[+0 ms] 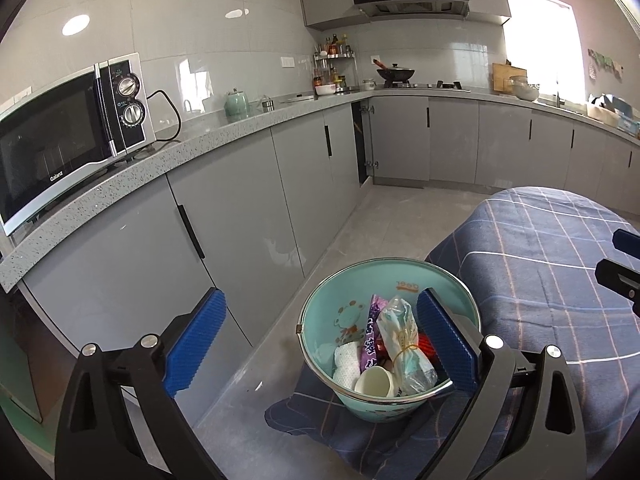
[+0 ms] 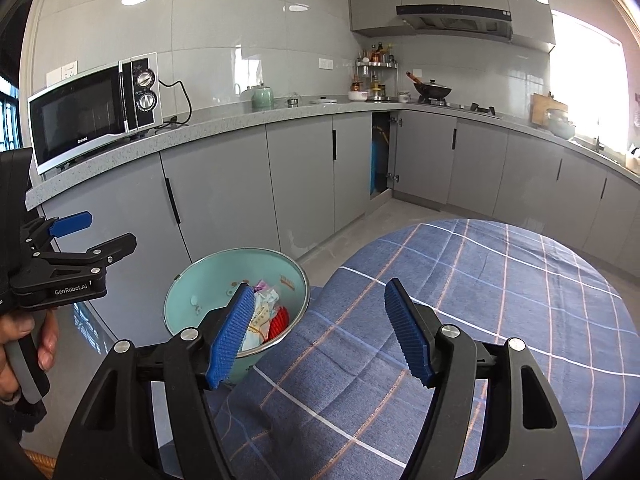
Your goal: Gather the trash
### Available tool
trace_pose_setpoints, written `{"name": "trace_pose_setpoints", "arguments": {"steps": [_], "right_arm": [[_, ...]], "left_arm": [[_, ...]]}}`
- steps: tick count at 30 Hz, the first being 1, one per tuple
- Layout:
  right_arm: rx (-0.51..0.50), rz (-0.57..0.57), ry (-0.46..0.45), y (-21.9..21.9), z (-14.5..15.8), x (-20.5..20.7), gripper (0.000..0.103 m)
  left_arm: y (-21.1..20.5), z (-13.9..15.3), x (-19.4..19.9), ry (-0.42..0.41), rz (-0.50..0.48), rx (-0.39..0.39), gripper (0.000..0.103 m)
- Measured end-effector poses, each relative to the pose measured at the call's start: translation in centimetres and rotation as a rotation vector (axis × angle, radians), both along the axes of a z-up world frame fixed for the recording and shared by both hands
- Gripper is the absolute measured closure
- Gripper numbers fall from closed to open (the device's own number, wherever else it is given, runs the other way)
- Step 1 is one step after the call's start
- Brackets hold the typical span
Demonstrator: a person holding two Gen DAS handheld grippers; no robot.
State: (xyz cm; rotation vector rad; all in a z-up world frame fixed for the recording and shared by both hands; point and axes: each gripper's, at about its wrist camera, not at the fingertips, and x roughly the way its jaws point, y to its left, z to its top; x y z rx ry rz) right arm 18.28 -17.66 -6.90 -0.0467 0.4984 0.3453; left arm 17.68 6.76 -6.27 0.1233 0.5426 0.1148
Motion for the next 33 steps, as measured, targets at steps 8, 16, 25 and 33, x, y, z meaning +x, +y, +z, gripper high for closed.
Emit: {"name": "trace_pose_setpoints", "arguments": {"steps": [8, 16, 25, 33], "right_arm": [[0.014, -0.012, -0.019, -0.41, 0.63, -0.24, 0.035], [0.012, -0.012, -0.027, -0.56, 0.66, -0.69, 0.032], [0.014, -0.017, -0.031, -0.67, 0.77, -0.8, 0.032], [0.014, -0.016, -0.038, -0.67, 0.98, -0.91, 0.032]], "left_arm": [[-0.18, 0.21, -0.19, -0.006, -0.002, 0.005, 0.007], [-0.22, 0.55, -0.55, -0.016, -0.001, 0.006, 0.006], [-0.33, 0.41, -0.5, -0.014, -0.006, 0.014, 0.006], [-0.32, 0.53, -0.51, -0.018, -0.008, 0.015, 0.006]]}}
